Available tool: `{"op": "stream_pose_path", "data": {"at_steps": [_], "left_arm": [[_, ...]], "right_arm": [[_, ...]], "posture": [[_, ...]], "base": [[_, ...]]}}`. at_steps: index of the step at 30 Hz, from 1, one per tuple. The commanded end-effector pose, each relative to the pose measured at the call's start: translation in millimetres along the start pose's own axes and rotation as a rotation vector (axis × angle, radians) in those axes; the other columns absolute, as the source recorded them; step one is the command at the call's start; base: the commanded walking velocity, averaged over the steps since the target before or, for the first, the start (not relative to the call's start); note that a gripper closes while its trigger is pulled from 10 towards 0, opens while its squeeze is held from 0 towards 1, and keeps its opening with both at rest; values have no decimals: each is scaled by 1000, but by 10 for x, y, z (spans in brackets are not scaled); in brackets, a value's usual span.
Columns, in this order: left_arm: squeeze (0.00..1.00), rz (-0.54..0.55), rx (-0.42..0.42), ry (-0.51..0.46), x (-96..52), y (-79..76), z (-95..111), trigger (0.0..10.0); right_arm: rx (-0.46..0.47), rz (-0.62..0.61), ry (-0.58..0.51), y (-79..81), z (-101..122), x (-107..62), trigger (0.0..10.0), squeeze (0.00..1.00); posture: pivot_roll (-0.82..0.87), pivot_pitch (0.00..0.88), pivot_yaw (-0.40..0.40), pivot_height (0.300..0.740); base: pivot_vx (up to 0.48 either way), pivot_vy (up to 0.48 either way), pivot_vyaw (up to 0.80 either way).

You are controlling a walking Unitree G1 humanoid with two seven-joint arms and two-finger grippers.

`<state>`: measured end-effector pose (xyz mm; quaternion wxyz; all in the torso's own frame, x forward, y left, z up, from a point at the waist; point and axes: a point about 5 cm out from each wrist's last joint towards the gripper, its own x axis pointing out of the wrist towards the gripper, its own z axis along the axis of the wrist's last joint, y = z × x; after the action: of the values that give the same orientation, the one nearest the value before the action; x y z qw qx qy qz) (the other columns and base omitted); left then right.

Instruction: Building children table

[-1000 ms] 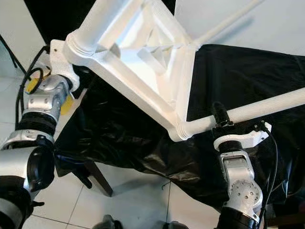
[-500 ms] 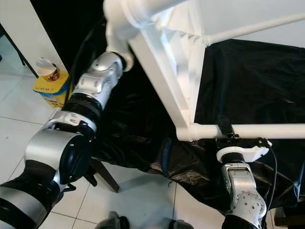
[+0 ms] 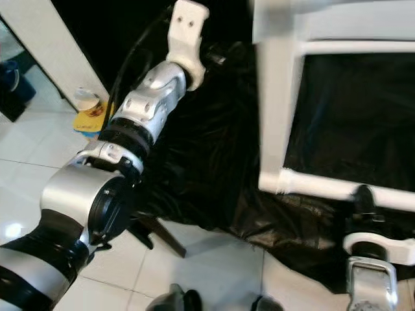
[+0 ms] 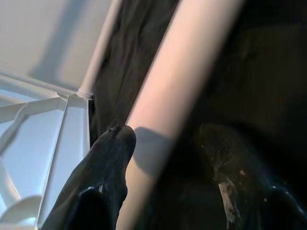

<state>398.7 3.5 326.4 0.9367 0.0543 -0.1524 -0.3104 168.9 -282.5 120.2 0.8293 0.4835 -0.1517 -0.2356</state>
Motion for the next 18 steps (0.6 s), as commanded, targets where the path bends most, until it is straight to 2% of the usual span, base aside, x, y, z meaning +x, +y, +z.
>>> {"op": "stream_pose_path", "data": {"at_steps": [1, 2, 4, 5, 6, 8, 9, 10, 11, 14, 16, 17, 18], "left_arm": [[0, -17, 13, 1, 12, -9, 12, 10000], [0, -41, 21, -2, 43, -57, 52, 10000], [0, -46, 22, -2, 50, -68, 62, 10000], [0, -59, 30, -9, 65, -96, 88, 10000], [0, -59, 30, -9, 65, -96, 88, 10000], [0, -72, 31, -12, 78, -122, 105, 10000], [0, -78, 31, -11, 82, -135, 102, 10000], [0, -82, 30, -10, 84, -143, 99, 10000], [0, -82, 30, -10, 84, -143, 99, 10000], [0, -82, 31, -4, 80, -147, 68, 10000], [0, -75, 34, -2, 76, -139, 54, 10000], [0, -75, 34, -2, 76, -139, 54, 10000], [0, -71, 34, -2, 74, -133, 49, 10000]], "right_arm": [[169, -259, 9, -363, -353, -543, 10000, 0], [118, -333, -43, -512, -245, -800, 10000, 0], [102, -352, -55, -541, -218, -860, 10000, 0], [27, -315, -65, -517, -168, -897, 10000, 0], [27, -315, -65, -517, -168, -897, 10000, 0], [-187, -201, -104, -306, 23, -845, 10000, 0], [-248, -159, -149, -157, 135, -770, 10000, 0], [-279, -134, -182, -55, 206, -725, 10000, 0], [-279, -134, -182, -55, 206, -725, 10000, 0], [-446, 27, -254, 410, 352, -444, 10000, 0], [-518, 105, -279, 615, 357, -294, 10000, 0], [-518, 105, -279, 615, 357, -294, 10000, 0], [-544, 134, -289, 685, 354, -232, 10000, 0]], "posture": [[-193, 142, 227, 740], [-207, 145, 248, 740], [-207, 145, 248, 740], [-214, 149, 258, 740], [-214, 149, 258, 740], [-228, 149, 277, 740], [-236, 144, 280, 740], [-236, 144, 280, 740], [-236, 144, 280, 740], [-228, 129, 262, 740], [-214, 116, 237, 740], [-214, 116, 237, 740], [-214, 116, 237, 740]], "base": [[0, 0, 0], [0, 0, 0], [0, 0, 0], [0, 0, 0], [0, 0, 0], [0, 0, 0], [0, 0, 0], [0, 0, 0], [0, 0, 0], [0, 0, 0], [0, 0, 0], [0, 0, 0], [0, 0, 0]]}}
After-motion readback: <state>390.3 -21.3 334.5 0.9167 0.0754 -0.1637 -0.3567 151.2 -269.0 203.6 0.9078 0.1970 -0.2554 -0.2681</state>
